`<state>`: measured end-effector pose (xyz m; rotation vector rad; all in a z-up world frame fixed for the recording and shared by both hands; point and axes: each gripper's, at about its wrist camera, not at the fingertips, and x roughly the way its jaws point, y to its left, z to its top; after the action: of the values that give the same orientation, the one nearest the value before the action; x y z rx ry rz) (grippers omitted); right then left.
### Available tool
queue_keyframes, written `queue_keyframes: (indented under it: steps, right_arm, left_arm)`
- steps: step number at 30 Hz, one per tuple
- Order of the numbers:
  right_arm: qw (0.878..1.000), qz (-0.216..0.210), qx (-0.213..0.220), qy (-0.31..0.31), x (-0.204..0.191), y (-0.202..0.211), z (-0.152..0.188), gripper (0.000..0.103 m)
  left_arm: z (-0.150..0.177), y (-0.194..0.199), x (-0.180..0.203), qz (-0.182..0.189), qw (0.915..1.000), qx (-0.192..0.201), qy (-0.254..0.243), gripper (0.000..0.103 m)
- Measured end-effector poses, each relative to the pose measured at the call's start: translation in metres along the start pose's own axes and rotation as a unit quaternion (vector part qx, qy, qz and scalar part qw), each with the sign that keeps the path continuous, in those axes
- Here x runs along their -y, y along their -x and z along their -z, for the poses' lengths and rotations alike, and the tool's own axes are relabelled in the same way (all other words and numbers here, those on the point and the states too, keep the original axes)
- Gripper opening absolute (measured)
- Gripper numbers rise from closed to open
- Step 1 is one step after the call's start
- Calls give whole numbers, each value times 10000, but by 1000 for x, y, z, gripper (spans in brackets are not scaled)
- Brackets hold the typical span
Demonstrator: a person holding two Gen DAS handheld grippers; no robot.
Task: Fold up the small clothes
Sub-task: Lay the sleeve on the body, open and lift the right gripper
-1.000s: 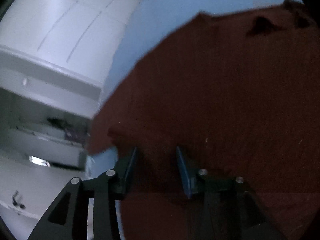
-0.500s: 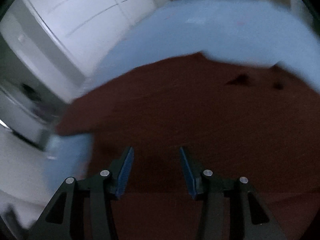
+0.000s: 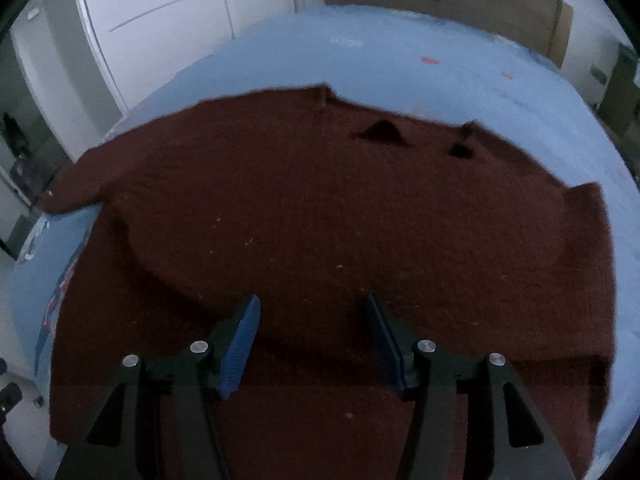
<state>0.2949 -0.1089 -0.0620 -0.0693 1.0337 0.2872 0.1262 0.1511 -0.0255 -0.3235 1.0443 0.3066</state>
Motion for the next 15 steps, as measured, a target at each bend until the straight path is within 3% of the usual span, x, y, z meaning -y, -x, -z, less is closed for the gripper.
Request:
queue_keyframes:
  steps: [7,15]
  right_arm:
    - [9952,741,311,-562,67,18,-9,58]
    - [9903,1041,-48,-917,109,5,19,60]
  left_arm:
    - [-1,-3,12,37,9997,-68,-247,102]
    - [-2,-6,14,14,9996,-80,-263,102]
